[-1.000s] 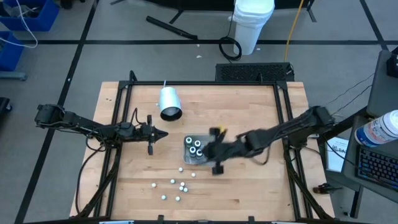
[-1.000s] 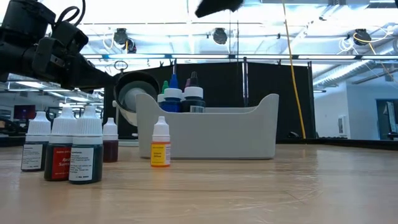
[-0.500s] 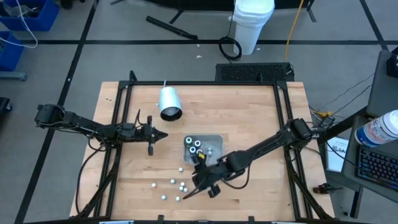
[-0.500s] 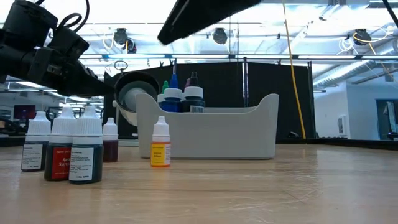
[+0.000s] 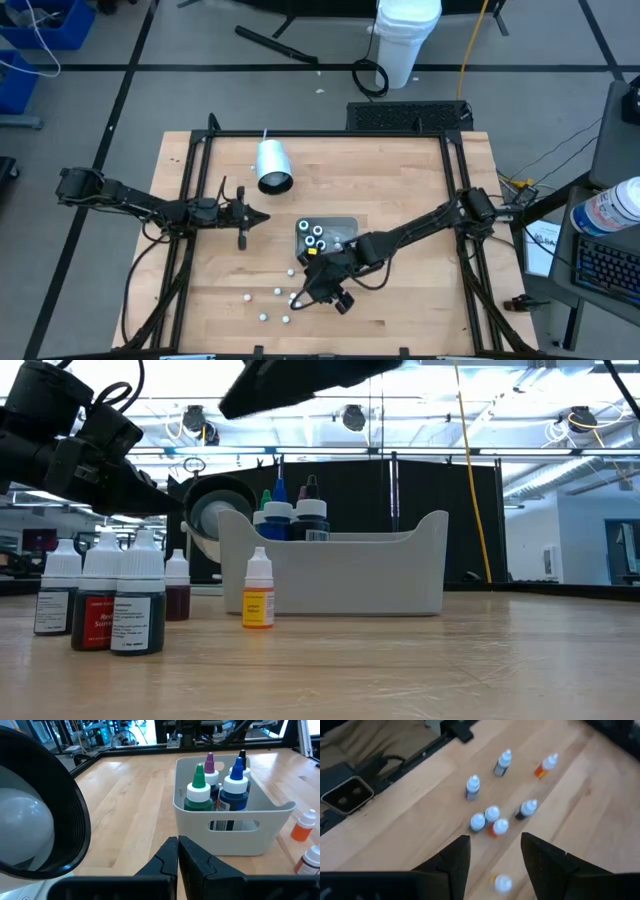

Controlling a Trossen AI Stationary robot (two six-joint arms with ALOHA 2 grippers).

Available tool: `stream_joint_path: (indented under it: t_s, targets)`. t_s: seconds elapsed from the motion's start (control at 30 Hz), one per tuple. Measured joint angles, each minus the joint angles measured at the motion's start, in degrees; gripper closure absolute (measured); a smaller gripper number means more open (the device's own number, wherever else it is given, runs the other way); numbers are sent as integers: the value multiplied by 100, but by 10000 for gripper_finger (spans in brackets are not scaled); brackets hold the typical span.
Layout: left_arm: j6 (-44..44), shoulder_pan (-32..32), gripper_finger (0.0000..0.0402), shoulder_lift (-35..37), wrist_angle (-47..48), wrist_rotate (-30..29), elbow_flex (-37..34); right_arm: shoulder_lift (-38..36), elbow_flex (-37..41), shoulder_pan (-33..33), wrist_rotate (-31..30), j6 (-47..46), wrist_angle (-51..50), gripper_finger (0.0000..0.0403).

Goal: Pick & Place food coloring
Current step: Put the orange food coloring bottle into the gray bin

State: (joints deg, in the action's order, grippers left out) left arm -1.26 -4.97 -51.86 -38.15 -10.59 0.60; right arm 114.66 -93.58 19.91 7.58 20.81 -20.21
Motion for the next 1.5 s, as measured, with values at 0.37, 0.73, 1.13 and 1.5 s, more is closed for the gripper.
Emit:
stream_joint_path:
  t_s: [0.37, 0.73, 1.13, 1.5]
  targets:
    - [0, 0, 382, 0, 151, 0, 0, 657, 4, -51, -124, 367, 528, 240]
    - [-2, 0, 382, 0, 150, 0, 0, 723, 4, -66, -551, 390, 15, 241]
    - [-2, 0, 382, 0, 114, -2, 0, 721, 4, -69, -627, 394, -37, 241]
    - [-4, 2, 382, 2, 113, -2, 0, 855, 53, -54, -913, 393, 37, 241]
